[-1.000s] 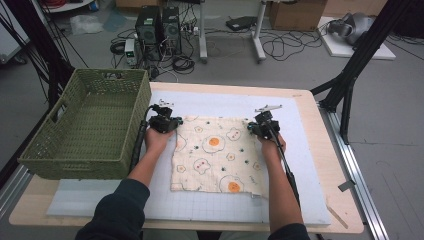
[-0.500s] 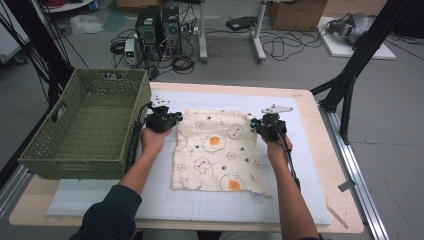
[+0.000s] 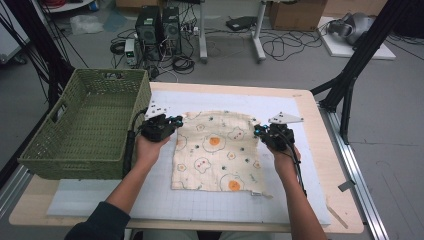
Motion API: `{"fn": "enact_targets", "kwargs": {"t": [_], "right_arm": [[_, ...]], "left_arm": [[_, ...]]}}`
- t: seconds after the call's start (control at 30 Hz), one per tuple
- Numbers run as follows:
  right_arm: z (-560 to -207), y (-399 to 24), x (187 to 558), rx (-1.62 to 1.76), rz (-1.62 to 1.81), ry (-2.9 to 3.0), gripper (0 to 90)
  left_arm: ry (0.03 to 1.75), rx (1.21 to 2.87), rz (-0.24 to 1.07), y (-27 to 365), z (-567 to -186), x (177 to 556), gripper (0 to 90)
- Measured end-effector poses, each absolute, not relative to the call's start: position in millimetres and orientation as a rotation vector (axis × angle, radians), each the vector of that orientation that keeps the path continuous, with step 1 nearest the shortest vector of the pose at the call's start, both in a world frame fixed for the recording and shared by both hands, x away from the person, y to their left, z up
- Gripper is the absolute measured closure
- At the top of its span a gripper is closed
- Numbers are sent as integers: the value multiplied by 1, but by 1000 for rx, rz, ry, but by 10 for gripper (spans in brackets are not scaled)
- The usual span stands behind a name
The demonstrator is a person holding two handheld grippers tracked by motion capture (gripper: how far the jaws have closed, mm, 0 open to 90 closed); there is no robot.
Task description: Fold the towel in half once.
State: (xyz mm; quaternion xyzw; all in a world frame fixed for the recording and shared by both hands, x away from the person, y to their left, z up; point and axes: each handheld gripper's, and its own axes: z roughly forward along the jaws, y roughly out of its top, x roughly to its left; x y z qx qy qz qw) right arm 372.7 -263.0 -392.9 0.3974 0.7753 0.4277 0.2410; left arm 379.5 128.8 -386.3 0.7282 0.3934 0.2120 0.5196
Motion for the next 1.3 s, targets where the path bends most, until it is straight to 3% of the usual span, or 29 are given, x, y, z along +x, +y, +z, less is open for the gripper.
{"fn": "enact_targets", "kwargs": {"t": [0.8, 1.3], "right_arm": [[-416, -275, 309, 1030, 1195, 2201, 867], [-422, -275, 287, 1019, 1186, 2254, 867]], "left_arm": [[903, 1820, 430, 138, -420, 320, 865], [872, 1872, 365, 143, -429, 297, 864]]}}
